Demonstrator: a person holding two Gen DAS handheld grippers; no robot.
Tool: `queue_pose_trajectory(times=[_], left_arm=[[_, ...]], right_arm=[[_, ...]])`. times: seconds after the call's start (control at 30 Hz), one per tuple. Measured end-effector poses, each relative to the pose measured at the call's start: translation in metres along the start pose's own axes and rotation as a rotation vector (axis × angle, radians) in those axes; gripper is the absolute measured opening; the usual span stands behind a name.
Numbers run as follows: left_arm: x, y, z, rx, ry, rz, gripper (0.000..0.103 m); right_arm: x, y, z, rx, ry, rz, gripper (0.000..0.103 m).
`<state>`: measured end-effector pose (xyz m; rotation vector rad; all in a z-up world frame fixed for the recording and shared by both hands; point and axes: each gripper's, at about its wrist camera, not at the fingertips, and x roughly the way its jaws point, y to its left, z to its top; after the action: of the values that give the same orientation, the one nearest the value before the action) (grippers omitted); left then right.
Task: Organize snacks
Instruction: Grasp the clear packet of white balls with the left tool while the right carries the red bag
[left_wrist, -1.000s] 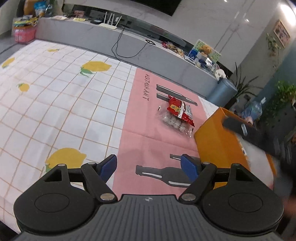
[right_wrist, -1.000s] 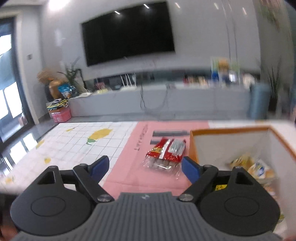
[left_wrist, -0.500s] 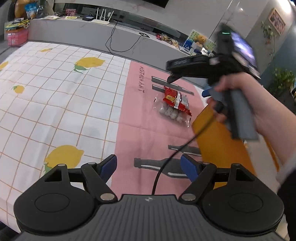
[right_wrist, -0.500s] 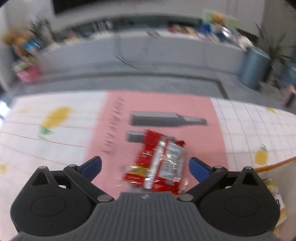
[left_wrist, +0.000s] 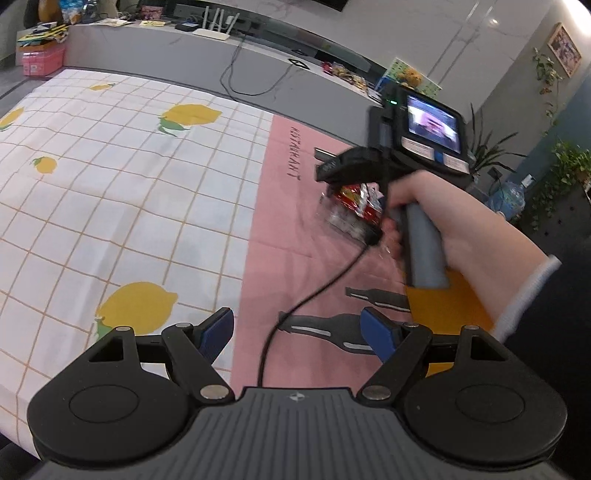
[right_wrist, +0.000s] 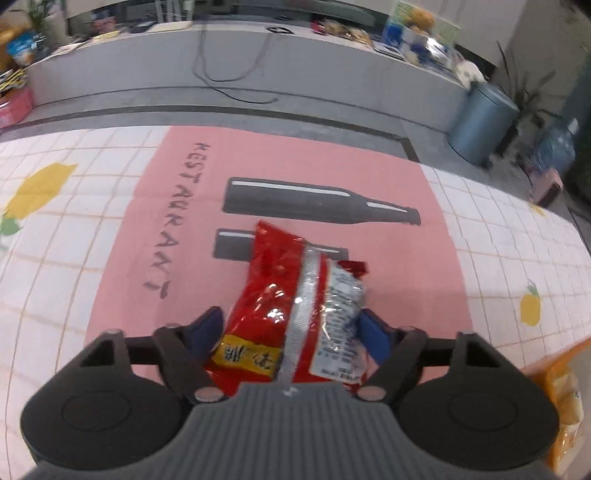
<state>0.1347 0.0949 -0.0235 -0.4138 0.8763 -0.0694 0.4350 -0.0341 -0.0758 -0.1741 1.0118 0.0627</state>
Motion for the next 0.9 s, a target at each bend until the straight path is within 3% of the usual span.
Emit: queue_pose_trajectory(times=[0.23, 0.47, 0.57, 0.7, 0.8, 0.9], left_arm=[[-0.013, 0.010, 0.007, -0.014, -0.034, 0.037, 0.091], [-0.030, 0.024, 0.010, -0.044, -0.072, 0.030, 0.090], [-0.040, 0.033, 0.015, -0.067, -0.107, 0.036, 0.090], [-0.050, 0.042, 0.020, -0.099, -0.130, 0.048, 0.090], [-0.052, 0.046, 0.022, -0.112, -0.113, 0.017, 0.090], [-0.053, 0.049, 0.022, -0.117, -0.107, 0.012, 0.090]], right_arm=[[-0.035, 0.019, -0.044, -0.042, 0.037, 0.037, 0.069], [-0.088, 0.048, -0.121, -0.170, -0.019, 0.140, 0.069], [-0.102, 0.045, -0.143, -0.162, -0.034, 0.149, 0.069], [-0.111, 0.042, -0.158, -0.162, -0.063, 0.176, 0.069], [-0.114, 0.042, -0.163, -0.156, -0.070, 0.194, 0.069], [-0.116, 0.042, -0.164, -0.133, -0.086, 0.224, 0.077]])
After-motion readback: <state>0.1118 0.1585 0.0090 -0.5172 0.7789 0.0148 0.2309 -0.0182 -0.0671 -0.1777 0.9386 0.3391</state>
